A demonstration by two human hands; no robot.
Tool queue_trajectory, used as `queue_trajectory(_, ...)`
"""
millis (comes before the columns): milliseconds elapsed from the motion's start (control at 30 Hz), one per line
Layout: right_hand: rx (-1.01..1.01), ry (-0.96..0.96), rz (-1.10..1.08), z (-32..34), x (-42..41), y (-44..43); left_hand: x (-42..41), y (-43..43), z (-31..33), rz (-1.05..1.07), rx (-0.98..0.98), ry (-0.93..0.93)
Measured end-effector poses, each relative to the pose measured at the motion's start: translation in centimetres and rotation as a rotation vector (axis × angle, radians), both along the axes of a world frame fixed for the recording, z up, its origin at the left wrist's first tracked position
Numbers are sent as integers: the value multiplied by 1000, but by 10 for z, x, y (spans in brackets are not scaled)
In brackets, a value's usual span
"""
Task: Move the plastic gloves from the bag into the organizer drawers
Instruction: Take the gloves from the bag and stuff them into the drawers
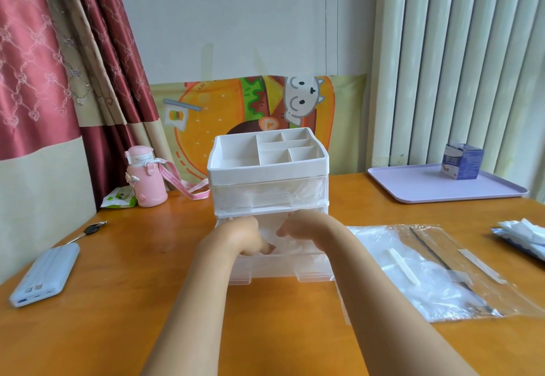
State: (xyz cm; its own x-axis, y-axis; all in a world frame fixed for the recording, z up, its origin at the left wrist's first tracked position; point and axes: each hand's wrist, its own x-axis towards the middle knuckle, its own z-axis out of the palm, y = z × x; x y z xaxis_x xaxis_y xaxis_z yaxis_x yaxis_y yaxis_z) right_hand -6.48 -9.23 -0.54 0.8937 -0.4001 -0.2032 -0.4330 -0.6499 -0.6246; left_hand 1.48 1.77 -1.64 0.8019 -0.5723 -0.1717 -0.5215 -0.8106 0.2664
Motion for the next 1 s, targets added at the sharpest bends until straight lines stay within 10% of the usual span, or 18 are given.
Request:
queue_trajectory(533,54,-119,-38,29,-39,-28,-9,2,12,127,-33,-110)
queue_trajectory(767,-293,-316,-210,39,-115,-110,-97,-23,44,-90,-699,-548)
queue_trajectory(1000,-260,-150,-320,-4,-164,-196,-132,-95,-10,-319,-679,-318)
